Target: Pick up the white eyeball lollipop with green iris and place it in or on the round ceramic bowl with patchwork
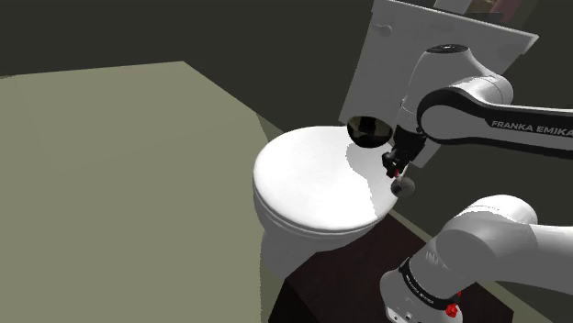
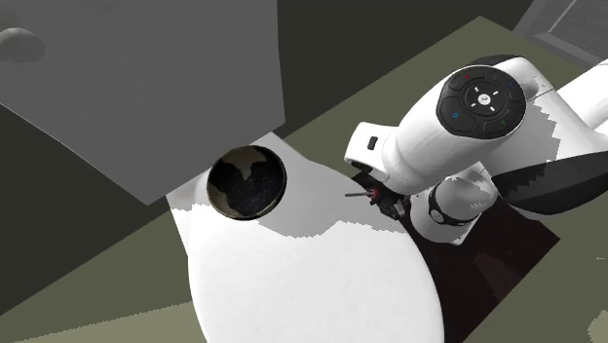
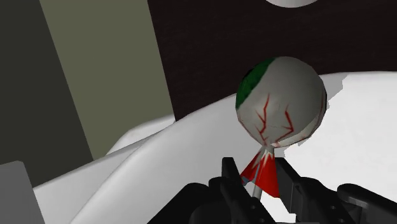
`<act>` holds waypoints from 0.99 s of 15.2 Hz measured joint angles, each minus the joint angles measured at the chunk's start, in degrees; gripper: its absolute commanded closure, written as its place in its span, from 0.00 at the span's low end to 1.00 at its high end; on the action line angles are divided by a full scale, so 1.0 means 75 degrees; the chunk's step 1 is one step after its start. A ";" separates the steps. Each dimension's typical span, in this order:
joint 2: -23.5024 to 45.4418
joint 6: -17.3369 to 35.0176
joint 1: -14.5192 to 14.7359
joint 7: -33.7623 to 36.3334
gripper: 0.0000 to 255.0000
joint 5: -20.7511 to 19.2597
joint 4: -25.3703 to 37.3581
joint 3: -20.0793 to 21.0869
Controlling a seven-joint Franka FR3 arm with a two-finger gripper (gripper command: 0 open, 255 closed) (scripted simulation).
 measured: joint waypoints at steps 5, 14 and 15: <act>-0.0114 -0.0594 0.0044 -0.0091 1.00 0.0104 0.0483 0.0074; -0.0037 -0.1444 0.0056 -0.0277 1.00 0.0188 0.1430 0.0137; -0.0032 -0.1530 0.0060 -0.0289 1.00 0.0201 0.1520 0.0150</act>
